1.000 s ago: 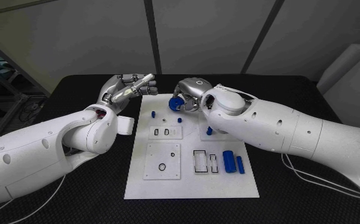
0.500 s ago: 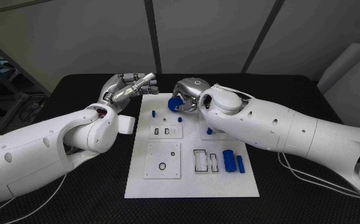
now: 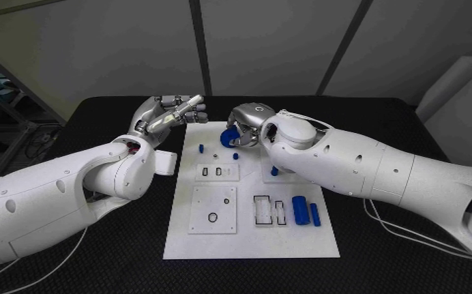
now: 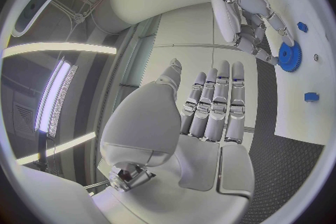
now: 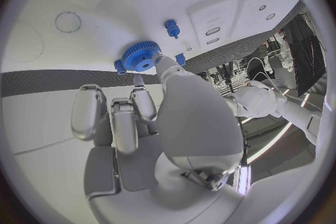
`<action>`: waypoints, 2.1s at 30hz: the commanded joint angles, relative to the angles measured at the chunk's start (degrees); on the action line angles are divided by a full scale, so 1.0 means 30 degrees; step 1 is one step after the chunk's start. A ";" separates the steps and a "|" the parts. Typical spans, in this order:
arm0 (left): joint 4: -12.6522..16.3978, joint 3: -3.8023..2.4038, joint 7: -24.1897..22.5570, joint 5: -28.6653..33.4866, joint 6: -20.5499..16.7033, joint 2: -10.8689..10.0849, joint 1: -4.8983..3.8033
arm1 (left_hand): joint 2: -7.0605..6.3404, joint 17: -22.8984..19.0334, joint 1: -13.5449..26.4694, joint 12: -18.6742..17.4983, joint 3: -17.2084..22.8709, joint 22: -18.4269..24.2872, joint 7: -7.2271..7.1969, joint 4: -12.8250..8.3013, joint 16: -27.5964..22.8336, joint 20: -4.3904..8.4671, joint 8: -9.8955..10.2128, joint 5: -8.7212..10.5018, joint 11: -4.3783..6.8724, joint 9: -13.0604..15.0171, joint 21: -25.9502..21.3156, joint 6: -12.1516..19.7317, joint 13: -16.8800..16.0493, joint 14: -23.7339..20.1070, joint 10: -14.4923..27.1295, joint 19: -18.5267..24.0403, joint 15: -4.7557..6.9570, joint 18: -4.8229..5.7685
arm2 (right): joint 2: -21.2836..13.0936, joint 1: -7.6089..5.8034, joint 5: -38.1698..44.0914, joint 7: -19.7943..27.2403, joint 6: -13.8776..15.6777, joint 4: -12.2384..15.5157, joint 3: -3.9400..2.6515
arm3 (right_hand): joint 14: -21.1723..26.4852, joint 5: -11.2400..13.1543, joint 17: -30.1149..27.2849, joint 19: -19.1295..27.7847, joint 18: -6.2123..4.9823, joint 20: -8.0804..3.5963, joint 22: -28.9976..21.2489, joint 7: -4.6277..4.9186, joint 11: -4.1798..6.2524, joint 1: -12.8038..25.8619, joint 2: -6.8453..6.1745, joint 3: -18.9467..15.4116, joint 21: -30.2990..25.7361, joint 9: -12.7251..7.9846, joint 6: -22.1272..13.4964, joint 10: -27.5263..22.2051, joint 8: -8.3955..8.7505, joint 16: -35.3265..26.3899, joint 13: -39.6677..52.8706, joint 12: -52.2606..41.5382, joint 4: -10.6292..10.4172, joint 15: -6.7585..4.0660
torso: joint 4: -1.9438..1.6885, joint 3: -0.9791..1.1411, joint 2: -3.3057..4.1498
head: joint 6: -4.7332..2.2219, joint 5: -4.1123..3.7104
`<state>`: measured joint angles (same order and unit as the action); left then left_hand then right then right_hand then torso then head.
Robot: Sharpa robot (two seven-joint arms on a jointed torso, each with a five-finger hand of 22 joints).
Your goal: Assemble the parts on the task board
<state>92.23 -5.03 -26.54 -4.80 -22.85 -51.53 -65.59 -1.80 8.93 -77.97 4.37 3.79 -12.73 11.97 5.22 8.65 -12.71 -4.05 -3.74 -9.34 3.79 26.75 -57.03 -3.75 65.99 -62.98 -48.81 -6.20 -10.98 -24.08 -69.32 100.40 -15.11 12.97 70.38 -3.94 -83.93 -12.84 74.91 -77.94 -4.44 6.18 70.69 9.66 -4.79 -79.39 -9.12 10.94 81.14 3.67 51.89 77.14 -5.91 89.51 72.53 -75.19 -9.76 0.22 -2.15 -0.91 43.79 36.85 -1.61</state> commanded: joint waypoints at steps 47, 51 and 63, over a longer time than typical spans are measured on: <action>-0.0086 -0.0019 -0.0042 -0.0116 0.0106 -0.0146 -0.0024 | 0.0185 0.0048 0.0010 -0.0143 0.0019 -0.0038 0.0141 -0.0226 -0.0134 0.0001 0.0108 0.0079 0.0060 -0.0010 0.0129 -0.0055 -0.0005 -0.0056 0.0074 0.0120 -0.0047 0.0199 | -0.4010 0.0119 -0.3546 0.2211 0.4680 0.3229 0.0014 | -0.2022 -0.2311 0.5031 -0.0203 0.0179 0.0039 0.0371 -0.0281 0.0262 0.1711 0.0220 0.0302 0.0124 0.0134 0.1394 0.0412 -0.0102 0.0164 0.0583 -0.0657 -0.1176 -0.0079 | 0.0067 0.0034 -0.0037 | -0.0122 -0.0009; -0.0173 -0.0016 -0.0051 -0.0116 0.0181 -0.0179 -0.0023 | 0.0198 0.0062 -0.0012 -0.0122 0.0030 -0.0041 0.0108 -0.0264 -0.0147 -0.0001 0.0089 0.0081 0.0081 -0.0002 0.0142 -0.0093 -0.0014 -0.0044 0.0027 0.0130 -0.0045 0.0197 | -0.6114 0.0117 -0.7317 0.4044 0.4024 0.4062 0.0018 | -0.1985 -0.0040 0.4880 -0.0003 0.0122 0.0015 0.0090 -0.0280 0.0272 0.0502 0.0001 0.0454 -0.0037 0.0129 0.1604 0.0380 -0.0103 0.0100 0.0501 -0.0573 -0.0218 -0.0091 | 0.0153 0.0050 -0.0070 | -0.0258 -0.0045; -0.0496 -0.0007 -0.0032 -0.0118 0.0413 -0.0041 -0.0005 | 0.0252 0.0165 -0.0011 0.0064 0.0041 -0.0069 -0.0069 -0.0429 -0.0227 0.0028 -0.0005 0.0087 0.0254 0.0032 0.0241 -0.0446 -0.0073 0.0063 -0.0503 0.0197 0.0044 0.0176 | -0.9286 0.0134 -1.0311 0.6455 0.2468 0.3316 0.0032 | -0.1958 -0.0093 0.4772 0.0092 0.0093 -0.0121 -0.0025 -0.0544 0.0503 -0.0715 -0.0235 0.0282 -0.0126 0.0067 0.1702 0.0362 0.0051 0.0051 0.0429 -0.0474 0.0884 -0.0280 | 0.0366 0.0203 -0.0100 | -0.0446 -0.0410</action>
<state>90.78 -5.01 -26.29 -4.80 -22.61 -51.72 -65.57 -1.80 9.36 -77.97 4.38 3.79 -12.87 11.87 4.27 8.21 -12.49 -4.05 -3.74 -8.62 3.79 27.20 -57.96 -3.92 65.99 -64.18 -48.60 -6.19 -10.98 -51.89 -68.88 73.66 0.33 21.96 80.54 -3.85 -83.94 -12.97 74.92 -77.80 -4.44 6.02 70.69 8.07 -3.46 -81.06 -9.85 11.72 81.12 3.92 57.35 78.29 -6.05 89.72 73.88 -76.95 -7.47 -0.23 -1.14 -0.41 43.49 35.57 -2.49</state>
